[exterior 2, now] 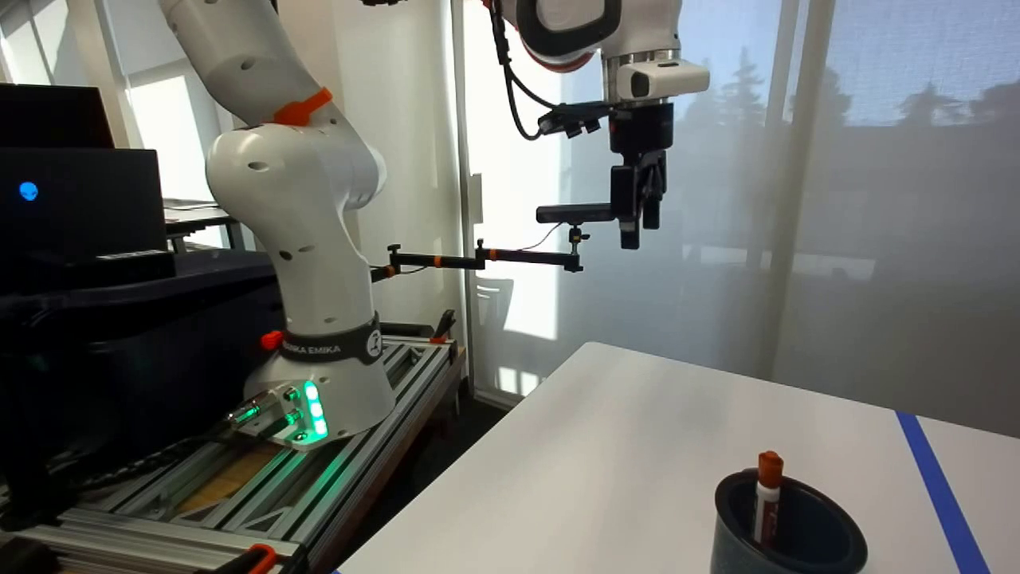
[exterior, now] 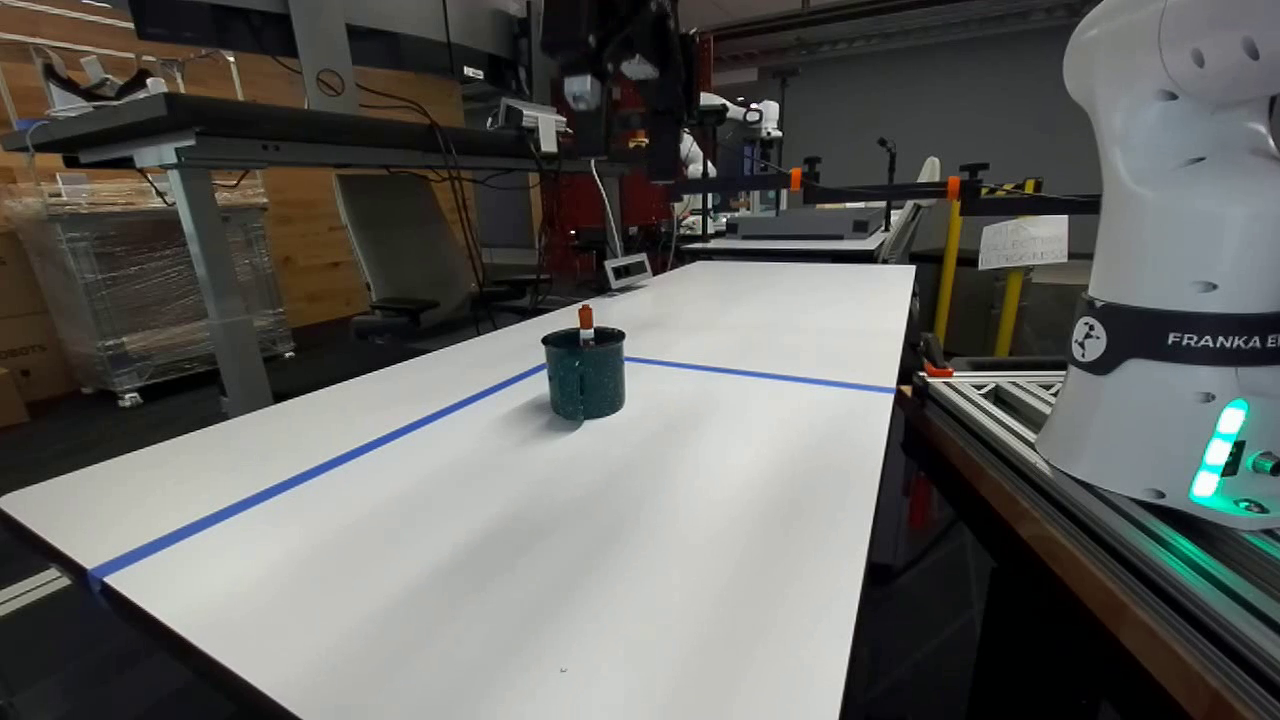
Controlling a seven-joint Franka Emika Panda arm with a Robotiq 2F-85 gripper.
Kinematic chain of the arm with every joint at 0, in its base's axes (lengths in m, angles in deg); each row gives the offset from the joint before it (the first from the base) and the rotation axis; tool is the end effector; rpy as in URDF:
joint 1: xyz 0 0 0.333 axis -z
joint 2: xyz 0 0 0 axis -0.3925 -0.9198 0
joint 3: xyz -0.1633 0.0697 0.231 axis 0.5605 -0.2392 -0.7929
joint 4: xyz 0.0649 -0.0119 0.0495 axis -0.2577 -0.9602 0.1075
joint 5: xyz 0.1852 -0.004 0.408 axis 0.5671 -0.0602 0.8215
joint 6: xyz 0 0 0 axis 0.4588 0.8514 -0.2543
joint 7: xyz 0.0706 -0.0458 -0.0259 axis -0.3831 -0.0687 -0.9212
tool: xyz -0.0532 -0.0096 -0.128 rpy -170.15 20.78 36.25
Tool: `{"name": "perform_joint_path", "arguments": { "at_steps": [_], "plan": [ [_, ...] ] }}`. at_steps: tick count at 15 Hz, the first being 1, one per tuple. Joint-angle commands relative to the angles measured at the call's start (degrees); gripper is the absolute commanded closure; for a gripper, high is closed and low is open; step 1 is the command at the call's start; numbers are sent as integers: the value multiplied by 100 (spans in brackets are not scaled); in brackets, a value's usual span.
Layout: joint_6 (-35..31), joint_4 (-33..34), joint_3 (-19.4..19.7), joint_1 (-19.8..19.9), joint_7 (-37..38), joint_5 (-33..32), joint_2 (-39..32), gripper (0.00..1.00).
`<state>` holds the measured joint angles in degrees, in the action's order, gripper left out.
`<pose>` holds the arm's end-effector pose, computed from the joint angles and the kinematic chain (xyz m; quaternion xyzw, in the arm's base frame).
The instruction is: Take the red marker out of the mug.
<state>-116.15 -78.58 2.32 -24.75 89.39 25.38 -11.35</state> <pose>0.4544 0.0773 0.3249 -0.9804 0.1848 -0.0430 0.0522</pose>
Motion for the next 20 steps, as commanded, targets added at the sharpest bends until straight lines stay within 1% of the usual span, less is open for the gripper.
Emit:
{"name": "perform_joint_path", "arguments": {
  "at_steps": [1, 5, 7, 8, 12, 13, 17, 18, 20],
  "plan": [
    [-803, -391, -88, 274, 579, -32, -182, 0],
    [-1835, -749, -257, 705, 1312, -436, -527, 0],
    [-2216, -840, -381, 1014, 1829, -853, -725, 0],
    [-2372, -762, -480, 1229, 2166, -1206, -879, 0],
    [-2577, -791, -657, 1855, 3378, -2514, -1094, 0],
    [-2522, -766, -642, 1926, 3621, -2766, -1143, 0],
    [-2620, -639, -601, 2275, 4750, -4114, -1353, 0],
    [-2639, -588, -794, 2545, 4980, -4369, -1412, 0],
    [-2620, -505, -857, 2745, 5449, -4930, -1512, 0]
  ]
}}
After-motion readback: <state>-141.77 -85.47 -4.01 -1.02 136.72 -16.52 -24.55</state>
